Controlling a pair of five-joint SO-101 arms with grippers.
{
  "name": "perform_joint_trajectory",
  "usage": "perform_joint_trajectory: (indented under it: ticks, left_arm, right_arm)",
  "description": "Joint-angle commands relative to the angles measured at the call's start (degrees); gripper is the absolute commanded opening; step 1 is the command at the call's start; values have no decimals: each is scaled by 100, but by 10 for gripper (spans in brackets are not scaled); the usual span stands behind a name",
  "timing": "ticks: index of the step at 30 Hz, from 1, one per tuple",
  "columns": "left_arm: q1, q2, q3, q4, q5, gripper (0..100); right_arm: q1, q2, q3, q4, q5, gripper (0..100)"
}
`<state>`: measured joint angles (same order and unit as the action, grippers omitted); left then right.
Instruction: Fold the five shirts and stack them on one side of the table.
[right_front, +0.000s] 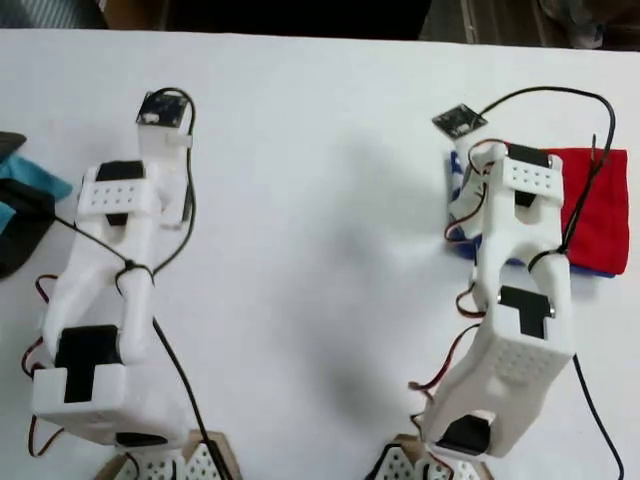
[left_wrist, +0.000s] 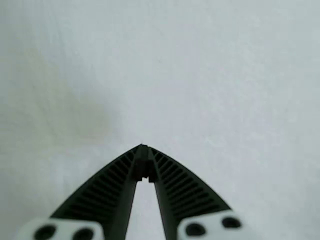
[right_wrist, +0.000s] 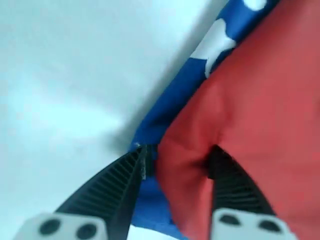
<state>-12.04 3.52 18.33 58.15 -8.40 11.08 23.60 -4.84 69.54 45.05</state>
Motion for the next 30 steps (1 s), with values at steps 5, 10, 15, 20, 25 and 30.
perform_joint_trajectory:
  ticks: [5,10,15,20,25,30]
  left_arm:
    - [-44,-343,-31,-79,-35,28]
    - [-44,-343,-31,-88,-35,28]
    - [-44,-343,-31,-88,-35,28]
    - [-44,-343,-31,-88,-35,28]
    - [-35,-334,-31,-88,-26,28]
    - [-35,-334,-31,-88,-26,28]
  right_arm:
    - [400,-22,-510,-22,-9,75]
    - [444,-75,-510,286,-9,72]
    - [347,-365,-554,840,0,22]
    - [330,-1024,-545,1103,105,29]
    - [330,-1288,-545,1174,404,29]
    - [330,-910,-536,1182,360,30]
